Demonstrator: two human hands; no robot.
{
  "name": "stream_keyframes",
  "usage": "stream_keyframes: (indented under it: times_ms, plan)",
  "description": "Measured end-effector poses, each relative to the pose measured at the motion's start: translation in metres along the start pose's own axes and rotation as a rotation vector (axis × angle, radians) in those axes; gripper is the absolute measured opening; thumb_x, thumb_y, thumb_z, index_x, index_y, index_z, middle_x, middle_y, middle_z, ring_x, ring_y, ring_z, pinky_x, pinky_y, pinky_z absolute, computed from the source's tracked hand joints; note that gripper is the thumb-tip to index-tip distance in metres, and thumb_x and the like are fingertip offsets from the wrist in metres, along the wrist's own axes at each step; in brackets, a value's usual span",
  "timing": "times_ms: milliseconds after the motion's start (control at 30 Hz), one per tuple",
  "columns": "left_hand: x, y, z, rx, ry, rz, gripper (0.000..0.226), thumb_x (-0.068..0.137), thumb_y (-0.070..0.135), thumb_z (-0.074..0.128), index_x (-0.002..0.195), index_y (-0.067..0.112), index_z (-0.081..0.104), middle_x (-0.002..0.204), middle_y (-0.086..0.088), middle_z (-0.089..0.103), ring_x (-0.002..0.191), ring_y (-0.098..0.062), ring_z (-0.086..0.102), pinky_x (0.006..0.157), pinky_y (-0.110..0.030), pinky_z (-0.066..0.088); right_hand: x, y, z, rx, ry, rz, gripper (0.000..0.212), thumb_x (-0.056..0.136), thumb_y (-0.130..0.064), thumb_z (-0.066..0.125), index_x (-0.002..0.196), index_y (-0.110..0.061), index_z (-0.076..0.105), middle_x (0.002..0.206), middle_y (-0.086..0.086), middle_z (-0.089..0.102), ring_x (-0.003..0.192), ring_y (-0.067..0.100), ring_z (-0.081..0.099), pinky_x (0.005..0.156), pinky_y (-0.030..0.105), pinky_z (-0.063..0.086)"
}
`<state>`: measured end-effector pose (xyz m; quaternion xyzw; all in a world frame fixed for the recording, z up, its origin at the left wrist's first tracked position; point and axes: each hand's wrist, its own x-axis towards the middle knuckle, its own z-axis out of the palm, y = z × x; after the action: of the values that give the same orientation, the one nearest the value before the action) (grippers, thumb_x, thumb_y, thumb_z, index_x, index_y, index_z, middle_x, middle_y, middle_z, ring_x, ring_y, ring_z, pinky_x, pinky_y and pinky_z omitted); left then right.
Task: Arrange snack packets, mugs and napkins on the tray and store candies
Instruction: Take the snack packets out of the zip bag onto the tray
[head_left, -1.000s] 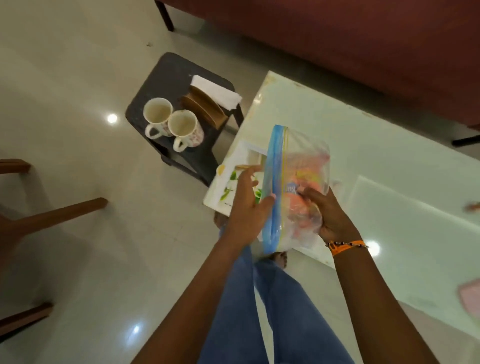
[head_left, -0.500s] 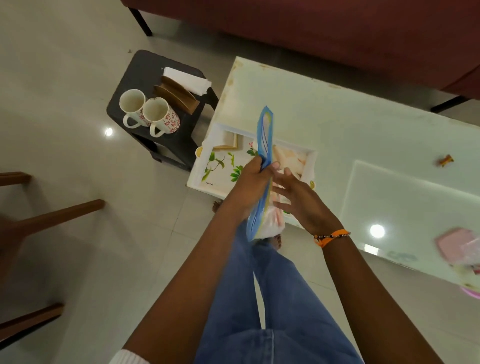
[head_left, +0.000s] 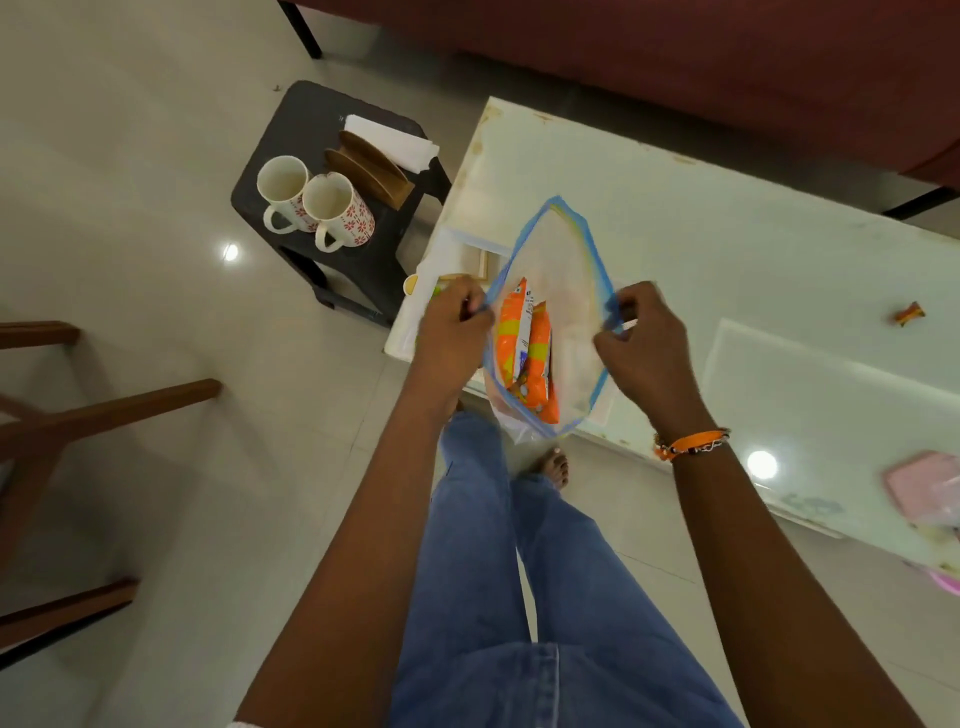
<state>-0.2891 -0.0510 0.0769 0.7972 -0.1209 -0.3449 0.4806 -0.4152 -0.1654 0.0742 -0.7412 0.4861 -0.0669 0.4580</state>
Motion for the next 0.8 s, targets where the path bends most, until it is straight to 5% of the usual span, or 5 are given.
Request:
stream_keyframes:
  times_ms: [100,233,433,567,800]
  plan:
    - [-0.002,-0.006,-0.012,0.044,0.037,0.034,0.038,0.087,-0.004,0.044,0.062,0.018,0.027,0.066,-0.013,0.036,0.065,-0.021,0.036,0.054,-0.026,0.029,-0.007,0.002,-0.016,-0.372,0.151,-0.09,0.032,0.074,0.003,0.053,0.104,-0.004,0.045,0.107,0.012,0.05,0.087,0.03,0.05,0.064,0.033,0.035]
    - [-0.014,-0.009,-0.011,0.065,0.015,0.064,0.04,0.089,0.0,0.049,0.061,0.018,0.028,0.057,0.0,0.031,0.058,-0.014,0.033,0.054,-0.025,0.029,-0.021,-0.022,0.004,-0.298,0.071,-0.379,0.012,0.075,0.0,0.054,0.086,-0.004,0.055,0.096,0.017,0.058,0.085,0.032,0.055,0.073,0.037,0.041]
    - [-0.038,-0.01,-0.012,0.042,0.118,0.103,0.04,0.089,0.003,0.05,0.06,0.021,0.03,0.059,0.0,0.039,0.061,-0.012,0.042,0.058,-0.016,0.037,0.008,-0.017,0.098,-0.096,-0.57,0.197,0.047,0.089,-0.019,0.051,0.134,-0.012,0.04,0.143,0.017,0.036,0.124,0.032,0.046,0.1,0.036,0.041]
    - [-0.048,-0.011,-0.027,-0.061,0.162,0.088,0.039,0.088,0.0,0.049,0.059,0.019,0.029,0.067,-0.017,0.042,0.072,-0.026,0.048,0.06,-0.029,0.038,0.01,-0.007,0.135,-0.153,-0.458,0.357,0.072,0.085,-0.033,0.057,0.144,-0.018,0.018,0.152,0.021,0.01,0.139,0.041,0.019,0.113,0.048,0.025]
    - [-0.057,-0.02,-0.042,-0.138,0.183,0.065,0.035,0.089,-0.003,0.045,0.063,0.017,0.032,0.066,-0.012,0.039,0.065,-0.02,0.045,0.053,-0.017,0.041,-0.007,-0.02,0.167,-0.22,-0.357,0.237,0.052,0.093,-0.022,0.043,0.139,-0.003,0.028,0.144,0.022,0.03,0.133,0.04,0.027,0.108,0.049,0.03]
